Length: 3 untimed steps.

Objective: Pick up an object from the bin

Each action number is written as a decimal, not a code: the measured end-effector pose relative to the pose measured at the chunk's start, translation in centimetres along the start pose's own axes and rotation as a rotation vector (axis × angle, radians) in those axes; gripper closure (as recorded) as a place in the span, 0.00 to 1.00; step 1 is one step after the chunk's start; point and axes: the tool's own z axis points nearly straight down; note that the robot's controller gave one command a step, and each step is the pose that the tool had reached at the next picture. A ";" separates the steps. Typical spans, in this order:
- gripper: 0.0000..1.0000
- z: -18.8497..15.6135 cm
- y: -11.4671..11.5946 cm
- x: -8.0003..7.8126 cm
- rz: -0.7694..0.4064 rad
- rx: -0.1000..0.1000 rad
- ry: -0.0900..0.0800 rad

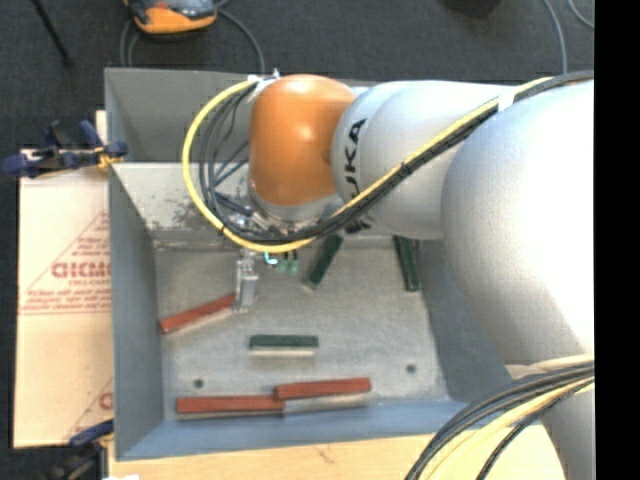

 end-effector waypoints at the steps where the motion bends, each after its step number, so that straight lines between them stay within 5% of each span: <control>1: 0.00 -0.5 -0.1 -0.2 0.003 -0.001 -0.008; 2: 0.00 3.8 -0.4 1.5 -0.039 0.000 -0.016; 3: 1.00 6.9 -0.3 0.0 0.038 -0.001 -0.008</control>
Offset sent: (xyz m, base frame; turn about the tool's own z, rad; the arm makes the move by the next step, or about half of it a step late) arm -0.0307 -0.0058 -0.0702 -0.0666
